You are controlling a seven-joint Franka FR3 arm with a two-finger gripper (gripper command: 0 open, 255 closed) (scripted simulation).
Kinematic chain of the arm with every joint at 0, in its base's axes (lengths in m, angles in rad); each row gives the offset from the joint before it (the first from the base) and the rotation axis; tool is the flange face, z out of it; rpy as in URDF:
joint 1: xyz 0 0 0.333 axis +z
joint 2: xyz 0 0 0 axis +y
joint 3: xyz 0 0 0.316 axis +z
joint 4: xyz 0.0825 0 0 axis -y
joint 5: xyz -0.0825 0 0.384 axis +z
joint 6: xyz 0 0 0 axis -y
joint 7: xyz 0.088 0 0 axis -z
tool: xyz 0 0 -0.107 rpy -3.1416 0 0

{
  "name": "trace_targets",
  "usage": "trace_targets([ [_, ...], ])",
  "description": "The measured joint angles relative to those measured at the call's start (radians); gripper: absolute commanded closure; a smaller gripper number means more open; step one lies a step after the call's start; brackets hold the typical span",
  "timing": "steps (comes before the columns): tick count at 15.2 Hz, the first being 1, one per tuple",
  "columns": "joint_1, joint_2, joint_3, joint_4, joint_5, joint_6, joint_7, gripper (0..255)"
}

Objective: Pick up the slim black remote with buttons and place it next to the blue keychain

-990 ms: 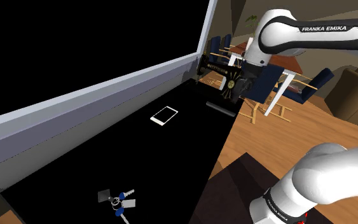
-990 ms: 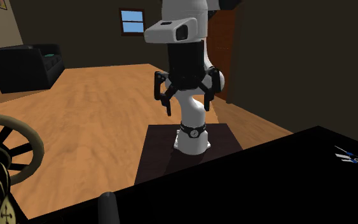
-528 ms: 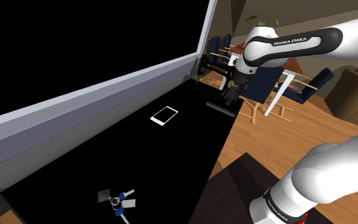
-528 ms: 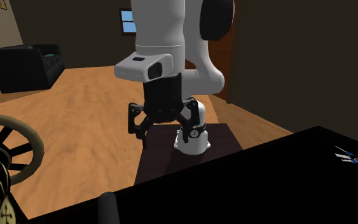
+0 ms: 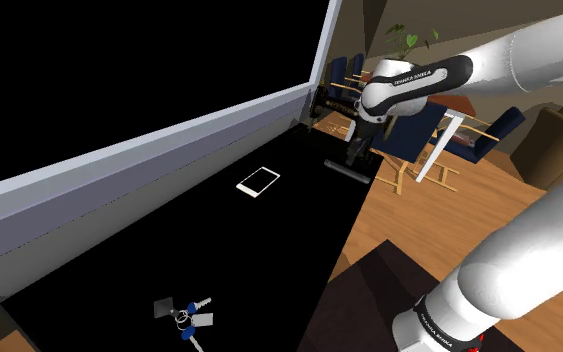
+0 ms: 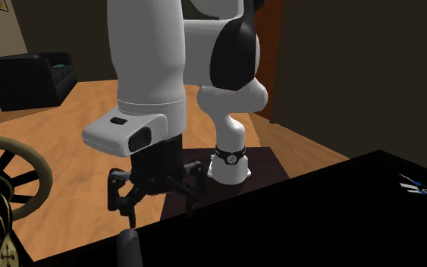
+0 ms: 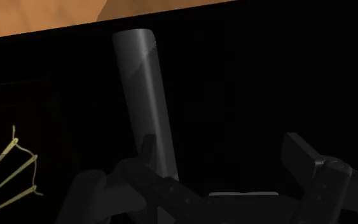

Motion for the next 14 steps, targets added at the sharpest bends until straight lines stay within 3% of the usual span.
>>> trace_targets([
  [6, -0.019, 0.213, -0.020, 0.120, 0.044, 0.124, -0.111, 0],
  [14, -0.031, 0.293, -0.018, 0.110, 0.071, 0.214, -0.141, 0],
])
